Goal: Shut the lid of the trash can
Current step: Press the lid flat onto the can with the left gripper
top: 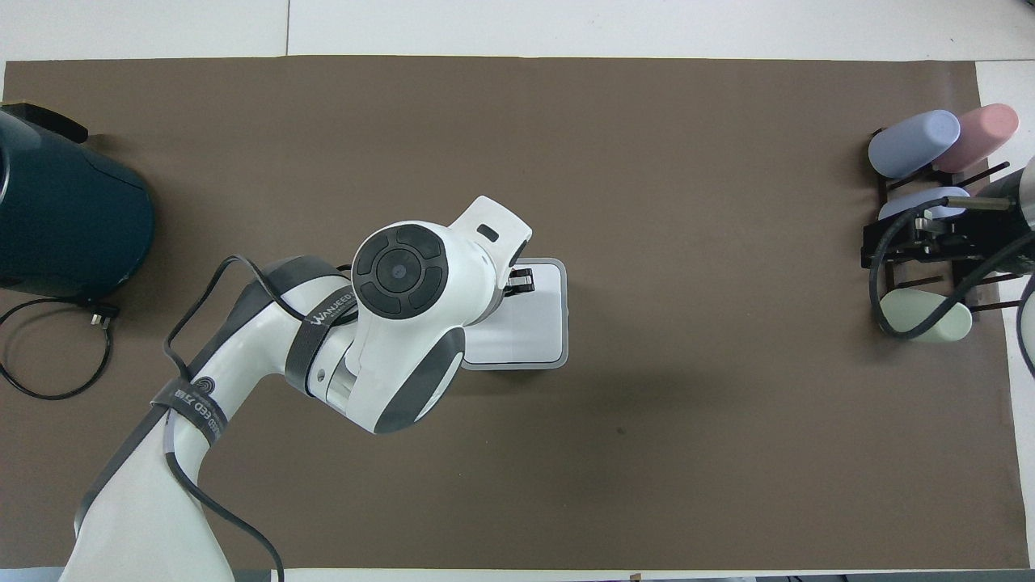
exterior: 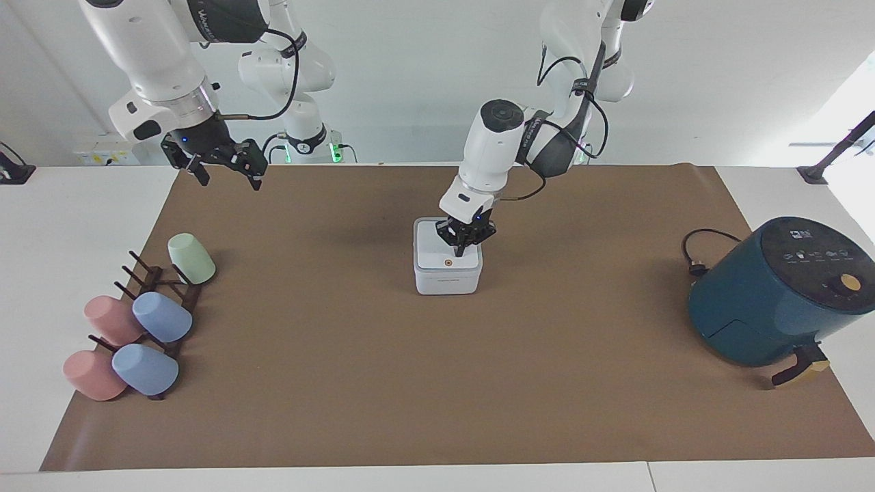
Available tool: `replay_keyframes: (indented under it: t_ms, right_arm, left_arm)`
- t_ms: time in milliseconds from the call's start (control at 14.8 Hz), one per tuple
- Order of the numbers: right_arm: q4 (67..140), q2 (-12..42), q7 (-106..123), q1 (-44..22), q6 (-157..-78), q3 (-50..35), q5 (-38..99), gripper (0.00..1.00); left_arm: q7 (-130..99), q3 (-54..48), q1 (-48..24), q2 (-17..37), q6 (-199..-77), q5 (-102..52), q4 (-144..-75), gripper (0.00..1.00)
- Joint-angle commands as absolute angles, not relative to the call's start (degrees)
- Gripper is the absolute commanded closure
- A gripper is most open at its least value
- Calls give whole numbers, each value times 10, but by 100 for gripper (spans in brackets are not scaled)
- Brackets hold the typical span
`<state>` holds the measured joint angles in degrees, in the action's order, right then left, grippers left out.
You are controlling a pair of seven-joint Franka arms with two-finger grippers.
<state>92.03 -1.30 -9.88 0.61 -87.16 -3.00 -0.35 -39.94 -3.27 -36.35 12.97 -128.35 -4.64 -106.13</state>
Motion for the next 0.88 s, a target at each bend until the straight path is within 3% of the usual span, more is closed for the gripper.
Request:
replay_keyframes:
  t_ms: [0,812]
  right_arm:
    - [921,-16,-100,13,-862,-33,7,0]
    - [921,-16,-100,13,-862,-33,7,0]
  left_arm:
    - [-399,-33,-369,156,-1290,-38,-1050,100]
    - [-410,-33,-372,172,-1310,-39,-1039,100]
